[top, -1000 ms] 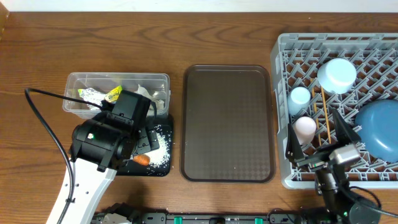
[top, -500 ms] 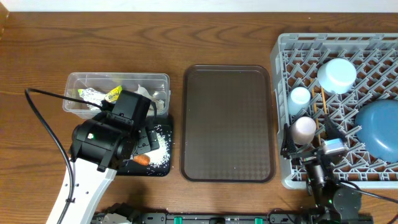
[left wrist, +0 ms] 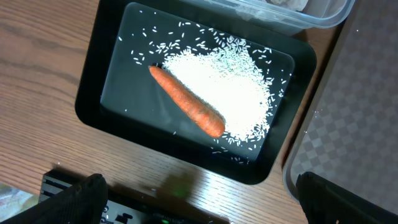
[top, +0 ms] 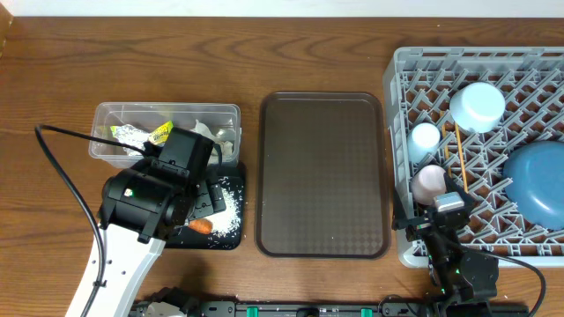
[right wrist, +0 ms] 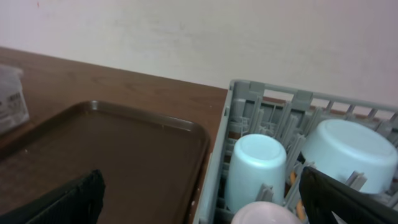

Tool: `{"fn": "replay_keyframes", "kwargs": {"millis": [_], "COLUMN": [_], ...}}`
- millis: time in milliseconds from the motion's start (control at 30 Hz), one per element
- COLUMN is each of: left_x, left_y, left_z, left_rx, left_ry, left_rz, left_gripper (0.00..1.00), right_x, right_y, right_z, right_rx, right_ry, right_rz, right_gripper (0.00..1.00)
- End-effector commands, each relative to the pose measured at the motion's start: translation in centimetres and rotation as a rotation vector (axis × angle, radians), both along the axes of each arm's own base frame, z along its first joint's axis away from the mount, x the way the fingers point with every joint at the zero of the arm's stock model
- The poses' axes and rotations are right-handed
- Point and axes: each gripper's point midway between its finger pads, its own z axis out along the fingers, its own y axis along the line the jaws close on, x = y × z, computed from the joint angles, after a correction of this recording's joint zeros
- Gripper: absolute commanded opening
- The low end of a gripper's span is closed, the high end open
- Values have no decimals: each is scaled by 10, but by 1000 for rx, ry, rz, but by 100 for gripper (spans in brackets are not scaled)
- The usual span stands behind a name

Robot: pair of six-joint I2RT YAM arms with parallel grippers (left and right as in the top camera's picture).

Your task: Sort waste into correct bins and load items into the dishwasher rack

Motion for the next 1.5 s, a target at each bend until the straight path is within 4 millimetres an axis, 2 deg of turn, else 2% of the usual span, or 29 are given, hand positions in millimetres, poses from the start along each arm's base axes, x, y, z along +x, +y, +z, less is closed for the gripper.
{"fn": "replay_keyframes", "kwargs": {"millis": [0, 1200, 1300, 1467], "left_x": [-1, 0, -4, -18], "left_y": [2, 2, 3, 10], "left_z": [0, -1, 7, 33], "left_rx": [7, 8, -7, -50], "left_ry": [4, 7, -37, -183], "left_rz": [3, 3, 3, 6], "left_gripper": [100, 100, 100, 100], "right_x": [0, 0, 0, 0], "right_y": [0, -1, -1, -1], "right_z": [-1, 0, 0, 0], "right_rx": [-73, -73, -73, -73], "right_ry": [-17, -18, -18, -18], "right_rz": [3, 1, 1, 1], "right_gripper": [99, 99, 99, 99]}}
